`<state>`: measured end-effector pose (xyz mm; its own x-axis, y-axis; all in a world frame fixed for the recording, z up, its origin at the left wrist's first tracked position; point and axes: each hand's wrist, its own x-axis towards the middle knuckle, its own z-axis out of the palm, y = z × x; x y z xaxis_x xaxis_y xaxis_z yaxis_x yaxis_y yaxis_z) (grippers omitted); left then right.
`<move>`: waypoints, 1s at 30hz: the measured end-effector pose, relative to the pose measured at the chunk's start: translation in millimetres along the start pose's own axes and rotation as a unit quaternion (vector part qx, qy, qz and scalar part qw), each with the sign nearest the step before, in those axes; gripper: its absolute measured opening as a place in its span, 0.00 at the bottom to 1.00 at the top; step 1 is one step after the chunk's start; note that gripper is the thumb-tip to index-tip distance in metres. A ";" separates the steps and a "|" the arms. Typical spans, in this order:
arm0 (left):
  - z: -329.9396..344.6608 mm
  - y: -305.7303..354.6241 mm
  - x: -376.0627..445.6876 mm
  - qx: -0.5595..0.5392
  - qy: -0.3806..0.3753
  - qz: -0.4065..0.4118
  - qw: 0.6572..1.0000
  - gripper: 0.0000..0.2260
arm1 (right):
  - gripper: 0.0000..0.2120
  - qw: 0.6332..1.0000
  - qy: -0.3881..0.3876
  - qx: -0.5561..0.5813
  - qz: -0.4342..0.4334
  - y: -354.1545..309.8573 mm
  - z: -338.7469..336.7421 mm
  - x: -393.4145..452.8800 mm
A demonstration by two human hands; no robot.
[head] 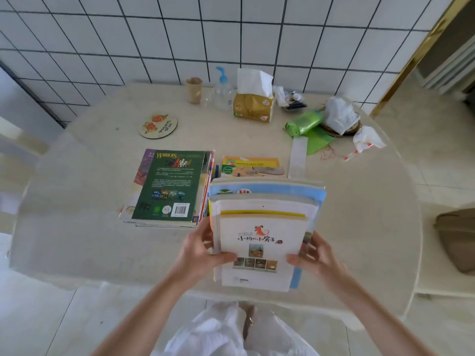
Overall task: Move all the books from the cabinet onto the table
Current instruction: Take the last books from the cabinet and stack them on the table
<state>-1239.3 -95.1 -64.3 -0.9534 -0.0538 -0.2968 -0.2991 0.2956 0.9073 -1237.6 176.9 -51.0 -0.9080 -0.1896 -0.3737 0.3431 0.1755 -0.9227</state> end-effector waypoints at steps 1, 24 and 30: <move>-1.4 8.9 4.9 -0.017 0.006 -0.005 1.000 0.33 | 0.25 1.000 -0.004 0.015 0.005 -9.0 -2.4 4.6; 38.2 54.4 82.3 0.001 0.145 -0.039 0.989 0.29 | 0.30 0.960 0.213 -0.168 -0.062 -43.9 30.8 91.3; 38.0 48.2 99.3 0.019 0.113 -0.066 0.991 0.30 | 0.24 0.964 0.206 -0.161 -0.046 -32.3 30.5 109.3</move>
<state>-1346.9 -50.0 -61.4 -0.8923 -0.3042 -0.3335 -0.4233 0.3074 0.8522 -1340.7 121.0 -64.9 -0.9721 0.1699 -0.1617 0.2249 0.4789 -0.8486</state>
